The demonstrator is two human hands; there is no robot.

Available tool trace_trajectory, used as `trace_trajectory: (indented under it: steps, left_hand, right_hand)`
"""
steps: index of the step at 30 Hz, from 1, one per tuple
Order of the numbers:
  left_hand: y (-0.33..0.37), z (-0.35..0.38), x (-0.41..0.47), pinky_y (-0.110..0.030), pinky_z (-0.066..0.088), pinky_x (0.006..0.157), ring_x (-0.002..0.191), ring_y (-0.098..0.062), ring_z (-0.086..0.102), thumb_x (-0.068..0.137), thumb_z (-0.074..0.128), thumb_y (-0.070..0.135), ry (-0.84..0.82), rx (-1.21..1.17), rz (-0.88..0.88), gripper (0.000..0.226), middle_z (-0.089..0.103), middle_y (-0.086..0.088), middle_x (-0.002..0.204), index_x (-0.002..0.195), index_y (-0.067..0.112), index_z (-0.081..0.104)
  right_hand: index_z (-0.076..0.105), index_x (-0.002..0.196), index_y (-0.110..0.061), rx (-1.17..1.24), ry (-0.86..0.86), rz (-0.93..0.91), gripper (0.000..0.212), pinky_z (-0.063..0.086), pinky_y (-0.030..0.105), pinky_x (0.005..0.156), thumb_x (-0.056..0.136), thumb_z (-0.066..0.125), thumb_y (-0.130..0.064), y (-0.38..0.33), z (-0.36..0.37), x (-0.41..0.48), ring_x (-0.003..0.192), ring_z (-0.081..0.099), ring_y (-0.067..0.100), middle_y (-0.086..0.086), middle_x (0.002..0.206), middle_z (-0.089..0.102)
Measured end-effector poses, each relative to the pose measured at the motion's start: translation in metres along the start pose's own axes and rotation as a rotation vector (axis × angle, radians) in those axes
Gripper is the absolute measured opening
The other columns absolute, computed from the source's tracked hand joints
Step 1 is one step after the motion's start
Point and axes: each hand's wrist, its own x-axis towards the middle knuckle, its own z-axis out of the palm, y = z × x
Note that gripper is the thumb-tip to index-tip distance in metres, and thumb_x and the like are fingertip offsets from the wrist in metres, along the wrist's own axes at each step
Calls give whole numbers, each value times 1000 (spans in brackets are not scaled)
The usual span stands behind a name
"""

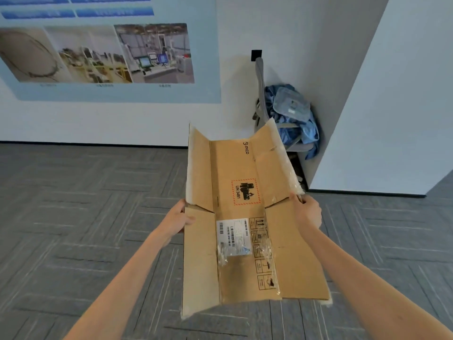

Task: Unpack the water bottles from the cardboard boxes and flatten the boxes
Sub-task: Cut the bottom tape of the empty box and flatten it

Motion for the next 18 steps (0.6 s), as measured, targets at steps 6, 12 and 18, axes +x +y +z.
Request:
trace_trajectory:
  steps: [6,12,18]
  left_hand:
    - [0,-4,145,-25,47,77,104,-16,61,97,53,-1,-41,-43,-72,43,64,-2,119,133,22,49]
    - [-32,-9,310,-18,45,73,99,-9,59,98,51,-1,-89,-4,-130,41,61,-3,123,132,23,48]
    - [-100,9,446,-8,45,58,84,2,60,99,52,2,-66,49,-196,29,65,0,110,122,19,54]
  right_hand:
    - [64,100,-15,-28,-3,103,32,47,34,73,94,54,-44,-10,83,101,82,62,24,4,90,67]
    - [63,119,-13,-74,-81,315,44,51,39,78,93,55,-47,17,199,213,89,64,28,7,101,66]
    - [61,108,-14,-14,-80,487,31,46,35,74,93,59,-41,88,307,304,70,54,18,2,84,58]
